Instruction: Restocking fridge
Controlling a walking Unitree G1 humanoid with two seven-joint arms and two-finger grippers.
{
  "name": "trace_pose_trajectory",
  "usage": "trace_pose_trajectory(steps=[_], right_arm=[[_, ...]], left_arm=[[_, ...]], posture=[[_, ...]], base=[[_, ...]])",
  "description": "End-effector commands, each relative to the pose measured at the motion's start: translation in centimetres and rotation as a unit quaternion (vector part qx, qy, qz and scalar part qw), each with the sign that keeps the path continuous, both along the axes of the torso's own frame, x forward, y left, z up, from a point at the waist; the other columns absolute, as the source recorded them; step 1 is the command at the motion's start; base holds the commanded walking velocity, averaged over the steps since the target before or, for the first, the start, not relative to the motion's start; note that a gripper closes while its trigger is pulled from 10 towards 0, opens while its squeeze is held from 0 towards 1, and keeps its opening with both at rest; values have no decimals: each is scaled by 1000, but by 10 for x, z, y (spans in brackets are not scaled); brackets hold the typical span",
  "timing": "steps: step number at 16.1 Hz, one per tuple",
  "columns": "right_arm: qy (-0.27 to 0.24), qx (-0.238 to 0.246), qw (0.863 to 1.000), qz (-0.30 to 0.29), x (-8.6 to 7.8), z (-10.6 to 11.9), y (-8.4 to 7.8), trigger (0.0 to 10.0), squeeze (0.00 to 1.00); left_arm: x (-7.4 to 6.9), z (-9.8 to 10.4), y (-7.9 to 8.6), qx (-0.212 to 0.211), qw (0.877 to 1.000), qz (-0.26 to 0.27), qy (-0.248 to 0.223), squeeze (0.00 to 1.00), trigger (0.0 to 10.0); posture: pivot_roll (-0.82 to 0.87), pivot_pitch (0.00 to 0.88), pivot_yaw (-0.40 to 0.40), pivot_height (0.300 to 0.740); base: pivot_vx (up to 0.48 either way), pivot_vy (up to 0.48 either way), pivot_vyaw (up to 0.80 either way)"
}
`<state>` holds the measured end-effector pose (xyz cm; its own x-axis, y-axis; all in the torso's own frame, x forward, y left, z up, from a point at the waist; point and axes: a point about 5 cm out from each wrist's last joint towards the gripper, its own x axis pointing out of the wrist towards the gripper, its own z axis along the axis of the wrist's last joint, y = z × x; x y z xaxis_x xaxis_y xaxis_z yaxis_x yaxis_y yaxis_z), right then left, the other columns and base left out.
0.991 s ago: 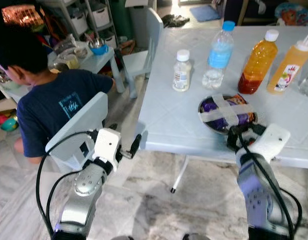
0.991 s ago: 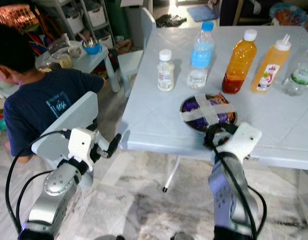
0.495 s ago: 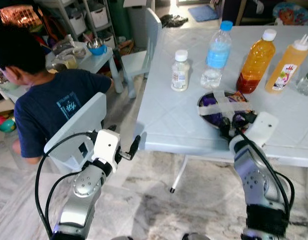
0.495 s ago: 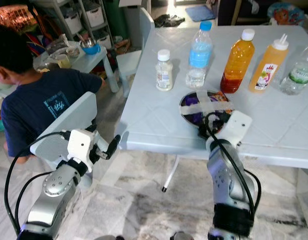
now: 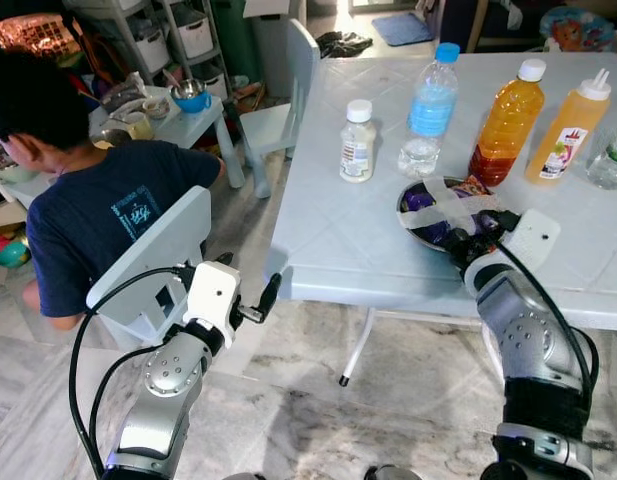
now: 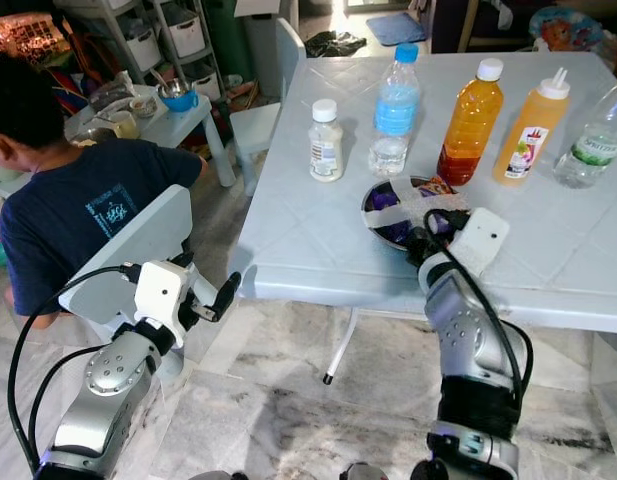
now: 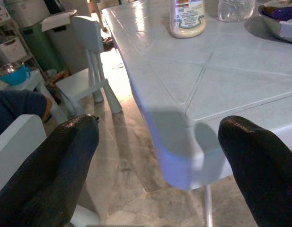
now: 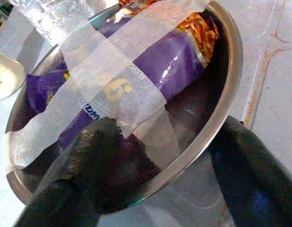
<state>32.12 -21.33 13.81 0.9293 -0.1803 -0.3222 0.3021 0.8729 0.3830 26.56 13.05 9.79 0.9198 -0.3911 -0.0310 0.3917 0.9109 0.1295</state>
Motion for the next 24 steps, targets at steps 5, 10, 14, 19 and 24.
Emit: trace_pose_trajectory(steps=[5, 10, 14, 19, 24], right_arm=[[4, 35, 999, -32, 1, 1, -7, 4078, 0], [-45, -11, 997, -69, -16, 11, -12, 10000, 733], [-53, -20, 995, -81, -20, 11, -14, 10000, 1000], [-53, -7, 997, -53, -3, 12, -15, 10000, 0], [-15, 10, 999, -27, 9, 0, -13, 0, 0]], left_arm=[[-2, 3, 4, 14, 1000, 1, -7, 0, 10000], [-2, 2, 2, 13, 1000, 0, -7, 0, 10000], [0, 2, 1, 13, 1000, -4, -7, 0, 10000], [-1, 2, 0, 14, 1000, -6, -6, 0, 10000], [-1, 3, 2, 18, 1000, -6, -6, 0, 10000]], posture=[[-15, 93, 96, 740], [-24, 92, 95, 740], [-30, 90, 102, 740], [-20, 95, 104, 740], [-7, 97, 109, 740]], base=[[0, 0, 0], [0, 0, 0], [0, 0, 0], [0, 0, 0], [0, 0, 0]])
